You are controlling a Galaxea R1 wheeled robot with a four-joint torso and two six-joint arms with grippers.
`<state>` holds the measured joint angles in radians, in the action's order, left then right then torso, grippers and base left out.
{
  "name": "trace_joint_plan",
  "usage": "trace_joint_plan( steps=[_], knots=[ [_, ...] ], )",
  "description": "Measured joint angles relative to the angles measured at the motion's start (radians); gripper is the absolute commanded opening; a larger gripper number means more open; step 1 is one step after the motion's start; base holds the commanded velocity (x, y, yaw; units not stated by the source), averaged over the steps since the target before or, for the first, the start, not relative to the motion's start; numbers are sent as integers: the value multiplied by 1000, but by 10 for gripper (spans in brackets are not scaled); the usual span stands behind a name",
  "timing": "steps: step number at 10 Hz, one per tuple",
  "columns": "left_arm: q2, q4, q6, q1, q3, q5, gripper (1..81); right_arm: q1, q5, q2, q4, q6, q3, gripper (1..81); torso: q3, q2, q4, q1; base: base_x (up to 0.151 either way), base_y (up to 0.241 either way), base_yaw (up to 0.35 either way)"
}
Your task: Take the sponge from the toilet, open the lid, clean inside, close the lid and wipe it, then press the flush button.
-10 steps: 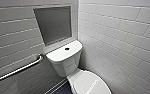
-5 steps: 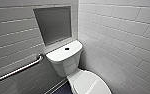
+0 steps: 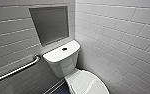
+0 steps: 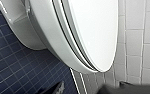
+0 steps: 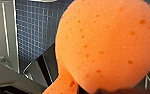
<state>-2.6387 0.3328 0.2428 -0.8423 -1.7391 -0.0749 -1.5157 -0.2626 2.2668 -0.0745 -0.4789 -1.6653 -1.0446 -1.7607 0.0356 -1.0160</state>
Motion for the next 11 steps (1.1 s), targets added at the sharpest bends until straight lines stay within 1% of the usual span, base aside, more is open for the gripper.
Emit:
trace_joint_plan(
  steps=[1, 2, 3, 5, 7, 8, 9, 11],
  knots=[
    [-4, 4, 2, 12, -5, 1, 811, -3, 3, 0, 0, 0, 0, 10, 0, 0, 13, 0, 0, 0, 0],
    [-9, 6, 6, 19, -14, 4, 811, -2, 2, 0, 0, 0, 0, 10, 0, 0, 14, 0, 0, 0, 0],
    [-17, 13, 10, 18, -37, 3, 811, 0, 0, 0, 0, 0, 0, 10, -2, 0, 14, 0, 0, 0, 0],
    [-55, 30, 16, 26, -91, 3, 811, 1, 1, 0, 0, 0, 0, 10, -35, 0, 14, 0, 0, 0, 0],
    [-99, 44, 17, 49, -128, 1, 811, 6, -1, 0, 0, 0, 0, 10, -49, 0, 14, 0, 0, 0, 0],
    [-104, 53, 22, 69, -129, 1, 811, 7, -1, 0, 0, 0, 0, 10, -48, 0, 14, -1, 0, 0, 0],
    [-104, 57, 47, 86, -134, 14, 811, 6, 0, 1, 0, 0, 0, 10, -48, 0, 14, -1, 0, 0, 0],
    [-110, 60, 70, 84, -164, 32, 811, 7, -1, 3, 0, 0, 0, 10, -48, 0, 14, -1, 0, 0, 0]
  ],
)
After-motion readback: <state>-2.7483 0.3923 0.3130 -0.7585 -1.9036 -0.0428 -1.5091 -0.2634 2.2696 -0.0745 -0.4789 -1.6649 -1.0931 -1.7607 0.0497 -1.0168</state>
